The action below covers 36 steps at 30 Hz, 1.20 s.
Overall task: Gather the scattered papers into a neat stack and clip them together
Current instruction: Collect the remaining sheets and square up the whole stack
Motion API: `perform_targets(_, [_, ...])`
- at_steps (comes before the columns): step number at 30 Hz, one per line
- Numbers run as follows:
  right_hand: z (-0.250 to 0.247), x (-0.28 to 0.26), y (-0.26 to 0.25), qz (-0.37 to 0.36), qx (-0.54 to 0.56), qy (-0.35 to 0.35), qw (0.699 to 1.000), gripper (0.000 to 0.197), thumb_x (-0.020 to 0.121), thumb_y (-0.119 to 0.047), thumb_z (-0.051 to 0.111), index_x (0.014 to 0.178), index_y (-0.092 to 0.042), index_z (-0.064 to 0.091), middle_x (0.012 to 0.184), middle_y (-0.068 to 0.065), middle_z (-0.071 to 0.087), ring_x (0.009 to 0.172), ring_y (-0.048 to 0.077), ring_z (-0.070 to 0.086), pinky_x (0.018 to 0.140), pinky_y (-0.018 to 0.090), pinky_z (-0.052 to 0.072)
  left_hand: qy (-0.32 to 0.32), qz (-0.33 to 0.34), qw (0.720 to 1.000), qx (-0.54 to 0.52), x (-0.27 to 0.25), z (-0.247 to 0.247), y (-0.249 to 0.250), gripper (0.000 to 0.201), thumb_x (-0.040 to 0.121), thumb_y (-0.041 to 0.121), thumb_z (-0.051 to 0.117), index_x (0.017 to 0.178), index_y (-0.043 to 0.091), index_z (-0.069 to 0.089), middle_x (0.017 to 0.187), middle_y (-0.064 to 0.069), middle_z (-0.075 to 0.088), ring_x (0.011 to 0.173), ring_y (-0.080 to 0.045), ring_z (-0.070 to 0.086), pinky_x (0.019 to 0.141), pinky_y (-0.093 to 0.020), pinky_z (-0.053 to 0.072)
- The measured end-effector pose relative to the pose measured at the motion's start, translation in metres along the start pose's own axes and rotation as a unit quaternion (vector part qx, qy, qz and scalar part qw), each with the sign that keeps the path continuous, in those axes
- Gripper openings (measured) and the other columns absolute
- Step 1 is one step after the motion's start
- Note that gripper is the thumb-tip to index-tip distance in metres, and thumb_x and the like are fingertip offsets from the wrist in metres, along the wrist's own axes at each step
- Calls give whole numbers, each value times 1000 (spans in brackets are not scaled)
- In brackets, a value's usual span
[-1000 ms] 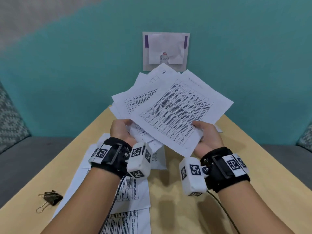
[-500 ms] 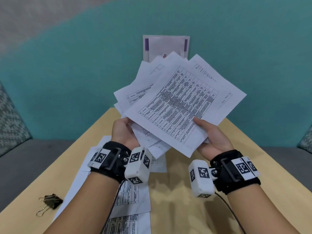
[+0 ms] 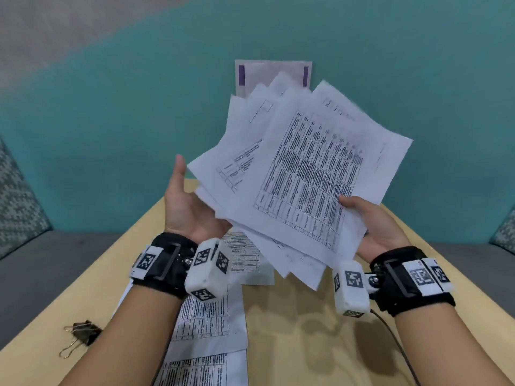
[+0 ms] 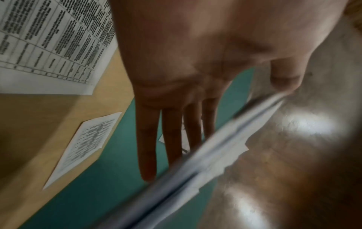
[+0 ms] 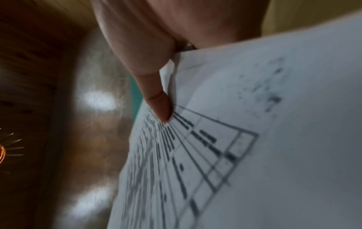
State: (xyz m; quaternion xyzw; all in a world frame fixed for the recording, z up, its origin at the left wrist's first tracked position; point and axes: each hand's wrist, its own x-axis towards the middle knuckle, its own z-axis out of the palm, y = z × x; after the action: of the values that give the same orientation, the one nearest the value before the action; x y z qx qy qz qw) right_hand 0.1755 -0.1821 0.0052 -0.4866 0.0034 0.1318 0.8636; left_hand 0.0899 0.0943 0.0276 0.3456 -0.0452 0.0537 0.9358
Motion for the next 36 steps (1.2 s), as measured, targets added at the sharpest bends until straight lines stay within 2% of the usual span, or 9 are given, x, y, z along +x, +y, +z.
perform_targets(4, [-12, -5, -5, 44, -65, -20, 997, 45, 88, -7, 64, 132, 4, 59, 131, 26, 64, 118, 38, 64, 95, 61, 52, -9, -49, 997, 63, 4, -21, 22, 93, 83, 84, 46, 140, 13, 62, 141, -16, 62, 131, -37, 59, 115, -53, 37])
perform_targets(6, [-16, -1, -5, 13, -94, 0, 996, 47, 85, -3, 70, 131, 3, 61, 132, 28, 63, 118, 41, 64, 98, 64, 50, -7, -93, 986, 138, 5, -27, 27, 79, 88, 71, 54, 143, 13, 59, 147, -17, 58, 134, -38, 55, 119, -56, 30])
perform_targets(9, [-12, -2, -8, -87, -149, 39, 984, 38, 83, 3, 74, 120, 0, 69, 116, 22, 73, 103, 37, 72, 92, 52, 57, -13, -113, 967, 226, 5, -25, 24, 38, 95, 33, 62, 125, 11, 71, 133, -21, 66, 120, -42, 64, 111, -63, 39])
perform_targets(12, [-2, -8, -8, -192, -184, 50, 963, 28, 83, 5, 74, 108, -9, 72, 99, 8, 79, 92, 24, 76, 82, 38, 60, -4, -59, 944, 325, 13, -22, 14, 45, 89, 7, 70, 133, 8, 62, 131, -21, 68, 120, -44, 65, 105, -66, 45])
perform_targets(18, [14, -5, -2, -318, -219, 81, 919, 21, 80, -7, 82, 94, -19, 71, 89, -8, 76, 77, 3, 71, 74, 21, 56, 114, 110, 905, 394, 21, -16, -4, 36, 77, -2, 83, 111, 6, 74, 106, -8, 80, 100, -25, 76, 89, -37, 60])
perform_targets(24, [8, -4, 4, -267, -267, 74, 923, 18, 82, -10, 81, 88, -23, 71, 93, -6, 75, 86, 14, 71, 82, 32, 55, 117, 93, 912, 381, 26, -25, -15, 41, 77, -4, 82, 115, 6, 73, 109, -7, 79, 102, -24, 76, 89, -36, 59])
perform_targets(28, [1, -2, 2, -233, -268, 66, 932, 15, 83, -11, 80, 87, -21, 70, 94, -2, 76, 83, 17, 71, 75, 30, 54, 133, 79, 912, 379, 28, -26, -20, 43, 73, -8, 82, 113, 5, 74, 108, -6, 79, 102, -26, 75, 92, -39, 58])
perform_targets(31, [1, -4, 1, -220, -267, 62, 936, 20, 82, -6, 80, 93, -20, 71, 97, 0, 77, 85, 17, 73, 74, 31, 56, 129, 63, 912, 384, 30, -27, -23, 44, 69, -9, 83, 110, 5, 75, 106, -8, 80, 103, -31, 75, 100, -51, 55])
perform_targets(36, [-6, 1, -1, -185, -259, 53, 946, 44, 77, 6, 77, 113, -17, 68, 107, 0, 77, 97, 20, 72, 81, 37, 56, 114, 63, 924, 360, 27, -25, -26, 52, 66, 2, 87, 115, 8, 74, 110, -7, 79, 107, -31, 74, 102, -52, 53])
